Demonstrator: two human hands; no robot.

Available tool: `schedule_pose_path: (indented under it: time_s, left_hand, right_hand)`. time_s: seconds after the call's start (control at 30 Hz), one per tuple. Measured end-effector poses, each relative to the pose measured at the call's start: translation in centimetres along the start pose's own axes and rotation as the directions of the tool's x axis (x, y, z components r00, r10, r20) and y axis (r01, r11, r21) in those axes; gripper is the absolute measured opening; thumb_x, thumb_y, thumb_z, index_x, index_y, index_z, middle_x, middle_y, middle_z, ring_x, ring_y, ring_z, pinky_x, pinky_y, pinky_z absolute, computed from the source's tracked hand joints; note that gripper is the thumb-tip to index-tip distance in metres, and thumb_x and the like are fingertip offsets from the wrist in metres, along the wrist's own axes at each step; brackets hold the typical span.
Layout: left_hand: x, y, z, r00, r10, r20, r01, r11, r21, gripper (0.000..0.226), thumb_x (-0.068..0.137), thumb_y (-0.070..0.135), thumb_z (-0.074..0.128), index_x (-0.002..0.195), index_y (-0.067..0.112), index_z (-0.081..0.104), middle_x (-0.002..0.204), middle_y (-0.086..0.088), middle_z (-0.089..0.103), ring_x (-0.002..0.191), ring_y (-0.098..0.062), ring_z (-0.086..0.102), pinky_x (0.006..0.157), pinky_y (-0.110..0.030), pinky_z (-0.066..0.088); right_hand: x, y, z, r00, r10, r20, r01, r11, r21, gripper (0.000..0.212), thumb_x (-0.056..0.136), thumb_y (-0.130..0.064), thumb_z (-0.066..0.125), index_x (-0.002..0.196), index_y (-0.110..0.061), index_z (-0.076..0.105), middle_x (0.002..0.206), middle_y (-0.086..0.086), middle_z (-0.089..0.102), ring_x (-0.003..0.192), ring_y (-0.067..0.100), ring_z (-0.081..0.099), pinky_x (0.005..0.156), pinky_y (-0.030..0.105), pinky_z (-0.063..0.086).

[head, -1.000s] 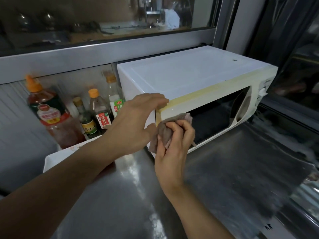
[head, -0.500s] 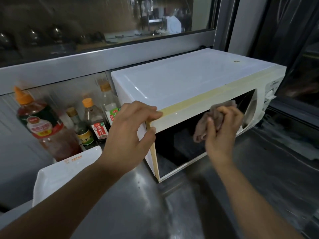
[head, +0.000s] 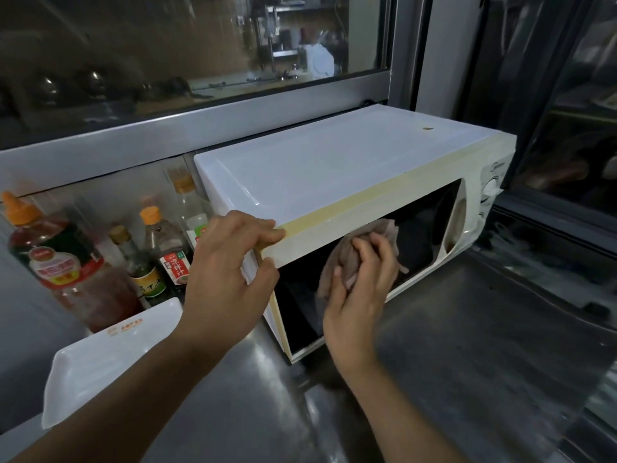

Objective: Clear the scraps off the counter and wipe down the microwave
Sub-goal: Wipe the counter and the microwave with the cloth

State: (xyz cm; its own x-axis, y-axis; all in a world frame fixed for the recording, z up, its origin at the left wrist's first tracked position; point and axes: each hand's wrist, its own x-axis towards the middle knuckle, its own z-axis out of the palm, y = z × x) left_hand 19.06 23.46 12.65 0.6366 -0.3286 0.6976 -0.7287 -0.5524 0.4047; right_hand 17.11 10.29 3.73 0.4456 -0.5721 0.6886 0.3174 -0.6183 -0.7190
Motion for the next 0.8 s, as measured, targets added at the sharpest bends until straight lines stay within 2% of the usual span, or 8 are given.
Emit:
schedule_pose_path:
  time_s: [0.13, 0.27, 0.43, 0.53, 0.6, 0.67, 0.7, 0.8]
  left_hand:
    - [0.0, 0.0, 0.8, 0.999, 0.006, -0.047, -0.006, 1.0, 0.009, 0.026, 0.073, 0.01, 0.05, 0.092, 0.004, 0.067, 0.098, -0.002, 0.062, 0.096, -0.012, 0.051, 0.085, -0.029, 0.039]
    - [-0.3, -0.3, 1.0, 0.997, 0.041, -0.066, -0.04, 0.999, 0.013, 0.029, 0.075, 0.014, 0.047, 0.093, 0.002, 0.067, 0.099, -0.004, 0.063, 0.098, -0.01, 0.049, 0.089, -0.019, 0.035]
    - [-0.3, -0.5, 1.2, 0.996, 0.049, -0.074, -0.047, 0.999, 0.024, 0.026, 0.074, 0.011, 0.047, 0.09, 0.001, 0.065, 0.098, -0.005, 0.062, 0.097, -0.015, 0.05, 0.09, -0.022, 0.035]
    - [-0.5, -0.6, 1.5, 0.994, 0.055, -0.099, -0.052, 0.998, 0.032, 0.025, 0.074, 0.007, 0.048, 0.091, 0.003, 0.065, 0.1, -0.004, 0.061, 0.098, -0.02, 0.052, 0.09, -0.02, 0.035]
    - [-0.5, -0.6, 1.7, 0.992, 0.051, -0.115, -0.048, 0.998, 0.034, 0.026, 0.074, 0.005, 0.048, 0.093, 0.003, 0.065, 0.1, -0.004, 0.061, 0.099, -0.023, 0.052, 0.09, -0.019, 0.034]
    - [-0.6, -0.6, 1.6, 0.991, 0.052, -0.122, -0.047, 0.998, 0.042, 0.027, 0.074, 0.003, 0.048, 0.095, 0.003, 0.065, 0.101, -0.006, 0.061, 0.099, -0.025, 0.053, 0.091, -0.02, 0.035]
    - [-0.7, -0.5, 1.6, 0.991, 0.051, -0.124, -0.046, 0.998, 0.044, 0.027, 0.074, 0.002, 0.049, 0.095, 0.003, 0.065, 0.101, -0.006, 0.062, 0.099, -0.025, 0.053, 0.091, -0.02, 0.035]
    - [-0.7, -0.4, 1.7, 0.991, 0.038, -0.126, -0.033, 0.998, 0.044, 0.029, 0.073, -0.004, 0.05, 0.096, 0.004, 0.065, 0.101, -0.005, 0.061, 0.1, -0.025, 0.053, 0.091, -0.02, 0.035]
  right_hand:
    - [5.5, 3.9, -1.7, 0.994, 0.09, -0.06, -0.095, 0.992, -0.086, 0.041, 0.084, 0.009, 0.048, 0.125, 0.004, 0.045, 0.143, 0.02, 0.031, 0.137, 0.032, 0.027, 0.115, 0.031, 0.02]
    - [10.0, 6.9, -3.5, 0.99, 0.114, -0.079, -0.127, 0.972, -0.196, 0.049, 0.077, 0.01, 0.044, 0.126, 0.004, 0.042, 0.143, 0.017, 0.032, 0.134, 0.028, 0.031, 0.108, 0.014, 0.019]
    - [11.6, 8.3, -4.4, 0.993, 0.082, -0.084, -0.1, 0.966, -0.237, 0.046, 0.074, 0.011, 0.042, 0.119, 0.006, 0.044, 0.138, 0.021, 0.035, 0.132, 0.031, 0.031, 0.108, 0.018, 0.019]
    - [11.5, 9.4, -4.4, 0.995, 0.057, -0.086, -0.077, 0.967, -0.241, 0.045, 0.077, 0.009, 0.043, 0.123, 0.003, 0.043, 0.141, 0.02, 0.034, 0.135, 0.029, 0.029, 0.107, 0.008, 0.013]
    - [10.3, 10.5, -4.2, 0.995, 0.071, -0.075, -0.088, 0.965, -0.247, 0.045, 0.08, 0.007, 0.045, 0.125, 0.003, 0.043, 0.142, 0.018, 0.035, 0.134, 0.028, 0.03, 0.108, 0.012, 0.015]
    - [7.8, 11.9, -4.1, 0.984, 0.168, -0.056, -0.177, 0.952, -0.25, 0.043, 0.082, 0.007, 0.047, 0.124, 0.004, 0.043, 0.141, 0.019, 0.036, 0.132, 0.032, 0.033, 0.108, 0.024, 0.021]
    - [6.5, 12.7, -4.2, 0.975, 0.22, -0.029, -0.22, 0.942, -0.253, 0.043, 0.082, 0.008, 0.048, 0.124, 0.005, 0.043, 0.141, 0.02, 0.036, 0.132, 0.033, 0.033, 0.107, 0.024, 0.021]
    - [4.6, 13.9, -4.5, 0.961, 0.274, 0.039, -0.254, 0.93, -0.266, 0.044, 0.079, 0.015, 0.047, 0.122, 0.009, 0.042, 0.14, 0.022, 0.034, 0.132, 0.033, 0.033, 0.105, 0.014, 0.016]
